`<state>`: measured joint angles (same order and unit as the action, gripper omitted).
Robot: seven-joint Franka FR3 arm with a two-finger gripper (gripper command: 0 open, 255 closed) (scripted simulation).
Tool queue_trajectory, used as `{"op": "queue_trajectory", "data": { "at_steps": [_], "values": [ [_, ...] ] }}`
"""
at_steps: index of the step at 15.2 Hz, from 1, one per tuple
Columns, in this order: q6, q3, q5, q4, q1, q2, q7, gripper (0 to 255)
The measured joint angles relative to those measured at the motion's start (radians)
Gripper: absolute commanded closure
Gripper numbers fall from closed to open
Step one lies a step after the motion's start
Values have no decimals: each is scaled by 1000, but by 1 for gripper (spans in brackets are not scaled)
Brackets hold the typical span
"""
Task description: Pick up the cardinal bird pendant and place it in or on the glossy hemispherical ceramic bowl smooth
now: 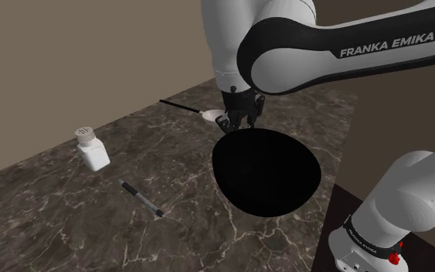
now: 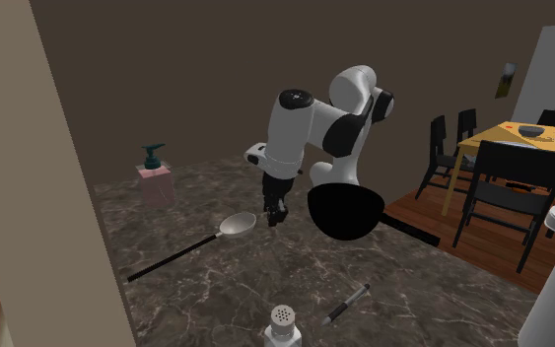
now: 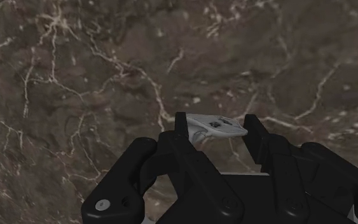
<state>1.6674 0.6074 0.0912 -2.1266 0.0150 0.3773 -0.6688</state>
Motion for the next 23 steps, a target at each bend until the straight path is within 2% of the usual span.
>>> {"op": "queue_trajectory", "data": {
  "at_steps": [8, 23],
  "values": [
    [-7, 0, 0, 7, 0, 0, 1, 255],
    [-194, -11, 15, 214, -15, -17, 40, 255]
  ]
}}
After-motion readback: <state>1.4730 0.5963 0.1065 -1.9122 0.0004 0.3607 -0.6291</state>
